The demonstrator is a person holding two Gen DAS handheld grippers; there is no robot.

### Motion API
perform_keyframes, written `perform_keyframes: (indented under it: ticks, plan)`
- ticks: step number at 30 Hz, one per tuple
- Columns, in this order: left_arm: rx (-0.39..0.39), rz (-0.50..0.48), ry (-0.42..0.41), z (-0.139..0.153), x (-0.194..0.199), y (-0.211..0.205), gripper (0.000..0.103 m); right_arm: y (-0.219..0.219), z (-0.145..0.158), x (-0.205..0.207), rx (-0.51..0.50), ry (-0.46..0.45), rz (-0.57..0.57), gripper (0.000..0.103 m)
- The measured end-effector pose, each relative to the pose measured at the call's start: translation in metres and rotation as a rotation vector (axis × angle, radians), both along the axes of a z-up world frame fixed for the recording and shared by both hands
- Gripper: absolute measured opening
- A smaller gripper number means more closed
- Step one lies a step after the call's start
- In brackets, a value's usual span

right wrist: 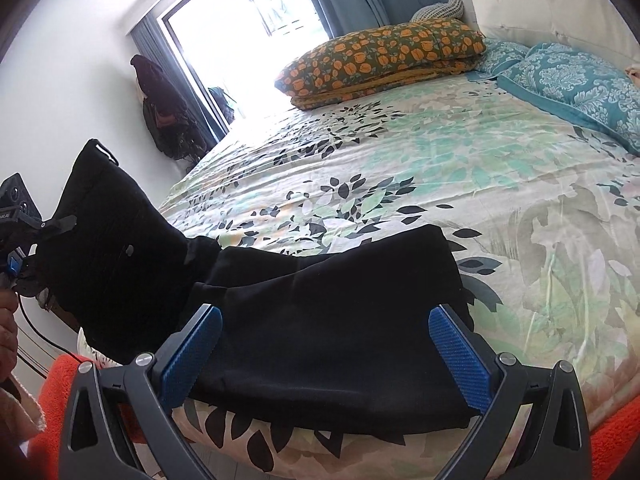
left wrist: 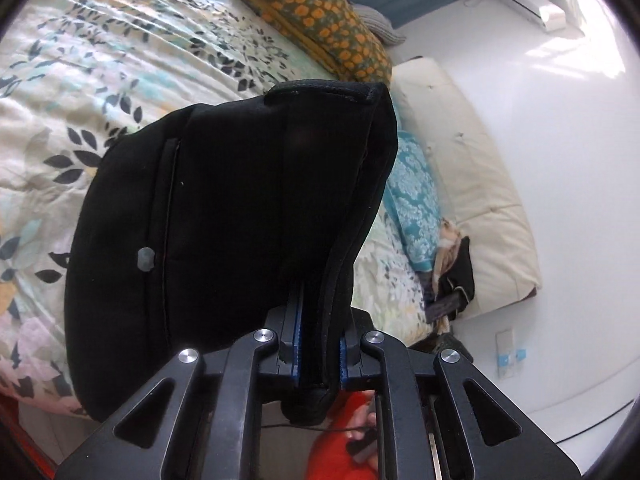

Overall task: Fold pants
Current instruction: 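Grasp the stack end with the left tool, fold it over, release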

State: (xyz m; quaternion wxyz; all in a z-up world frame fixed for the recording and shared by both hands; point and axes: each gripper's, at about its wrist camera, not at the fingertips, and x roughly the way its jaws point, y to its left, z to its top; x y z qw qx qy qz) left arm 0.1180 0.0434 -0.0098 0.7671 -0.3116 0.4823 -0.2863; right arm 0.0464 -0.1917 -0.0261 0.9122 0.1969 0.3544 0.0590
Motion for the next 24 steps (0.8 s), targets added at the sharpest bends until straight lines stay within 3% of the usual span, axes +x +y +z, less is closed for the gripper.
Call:
perform_keyframes:
  ticks: [4,6,9,10,11,13,16,20,21,24]
  plan:
    - [0.202,-0.073,-0.044,-0.038,0.01,-0.078,0.012,-0.02,-0.002,-0.007,0.045,0.005,-0.058,0.103]
    - [0.29,-0.147,-0.027,-0.066,0.012,-0.104,0.018,-0.03,-0.003,-0.011,0.074,0.008,-0.084,0.103]
    - [0.318,-0.21,0.057,-0.093,0.009,-0.121,0.023,-0.045,-0.006,-0.018,0.131,0.01,-0.117,0.103]
    - [0.286,-0.208,0.054,-0.09,0.004,-0.118,0.029,-0.05,-0.007,-0.02,0.152,0.01,-0.127,0.103]
    - [0.251,-0.206,0.044,-0.083,-0.003,-0.112,0.047,-0.056,-0.009,-0.021,0.176,0.01,-0.136,0.103]
    - [0.215,-0.184,-0.009,-0.06,-0.016,-0.095,0.067,-0.064,-0.012,-0.023,0.235,0.005,-0.145,0.103]
    - [0.231,-0.141,-0.099,-0.028,-0.021,-0.059,0.068,-0.069,-0.017,-0.018,0.377,-0.02,-0.09,0.103]
    - [0.278,0.009,-0.122,-0.017,-0.022,0.005,0.068,-0.048,-0.035,0.007,0.61,0.028,0.087,0.103]
    - [0.288,0.049,-0.114,-0.021,-0.021,0.017,0.068,-0.038,-0.041,0.016,0.615,0.068,0.126,0.103]
    - [0.305,0.148,-0.072,-0.041,-0.029,0.054,0.068,-0.005,-0.053,0.04,0.463,0.19,0.182,0.103]
